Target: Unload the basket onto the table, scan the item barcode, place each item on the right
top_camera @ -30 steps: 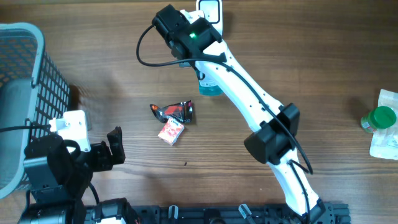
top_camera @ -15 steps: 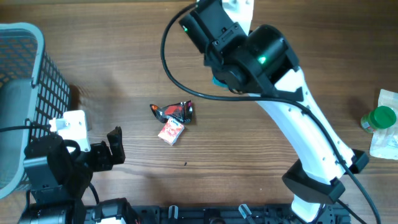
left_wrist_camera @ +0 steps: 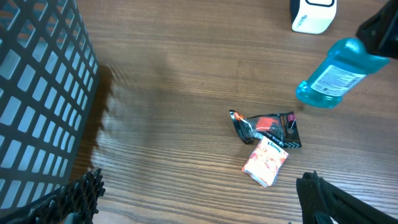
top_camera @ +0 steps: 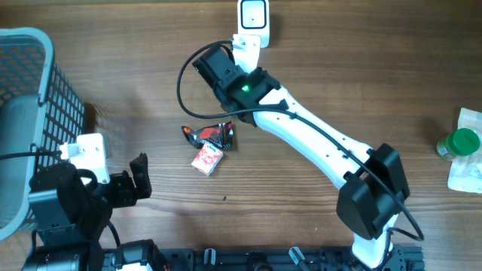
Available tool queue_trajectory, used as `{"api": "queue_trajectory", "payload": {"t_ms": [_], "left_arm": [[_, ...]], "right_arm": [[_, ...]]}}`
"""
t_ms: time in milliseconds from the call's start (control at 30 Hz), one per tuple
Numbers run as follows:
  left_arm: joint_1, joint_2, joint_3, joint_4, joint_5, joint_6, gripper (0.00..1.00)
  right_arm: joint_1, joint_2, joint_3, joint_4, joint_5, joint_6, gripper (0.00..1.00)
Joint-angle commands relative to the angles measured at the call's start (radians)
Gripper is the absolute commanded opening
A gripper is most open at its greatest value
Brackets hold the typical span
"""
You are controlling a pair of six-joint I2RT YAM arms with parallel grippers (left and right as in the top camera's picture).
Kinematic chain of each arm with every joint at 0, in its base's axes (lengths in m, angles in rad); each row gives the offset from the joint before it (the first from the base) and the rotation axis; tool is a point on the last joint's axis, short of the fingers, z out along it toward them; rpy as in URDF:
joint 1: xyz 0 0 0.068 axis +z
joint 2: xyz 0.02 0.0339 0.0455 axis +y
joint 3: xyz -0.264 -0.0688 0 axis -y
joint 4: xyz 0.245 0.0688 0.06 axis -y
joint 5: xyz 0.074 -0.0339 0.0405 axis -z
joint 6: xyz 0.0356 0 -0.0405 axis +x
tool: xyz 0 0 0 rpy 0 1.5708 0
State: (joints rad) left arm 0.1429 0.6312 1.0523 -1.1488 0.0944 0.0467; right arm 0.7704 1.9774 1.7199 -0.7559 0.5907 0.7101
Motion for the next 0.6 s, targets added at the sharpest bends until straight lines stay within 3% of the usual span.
{"api": "queue_trajectory", "payload": {"t_ms": [0, 200, 567], "left_arm": [[-0.006, -0.002, 0.0, 0.003, 0.005, -0.01, 1.0], [-0.006, -0.002, -0.001, 0.003, 0.005, -0.01, 1.0], [-0.006, -0.002, 0.0, 0.003, 0.005, -0.01, 1.0]], "right_arm": [[-0.031, -0.018, -0.026, 0.048, 0.014, -0.023, 0.22], [-0.078, -0.017, -0.027, 0.052, -0.035, -0.026, 0.24], [-0.089, 0.034, -0.027, 0.09, 0.113, 0.001, 0.21]]}}
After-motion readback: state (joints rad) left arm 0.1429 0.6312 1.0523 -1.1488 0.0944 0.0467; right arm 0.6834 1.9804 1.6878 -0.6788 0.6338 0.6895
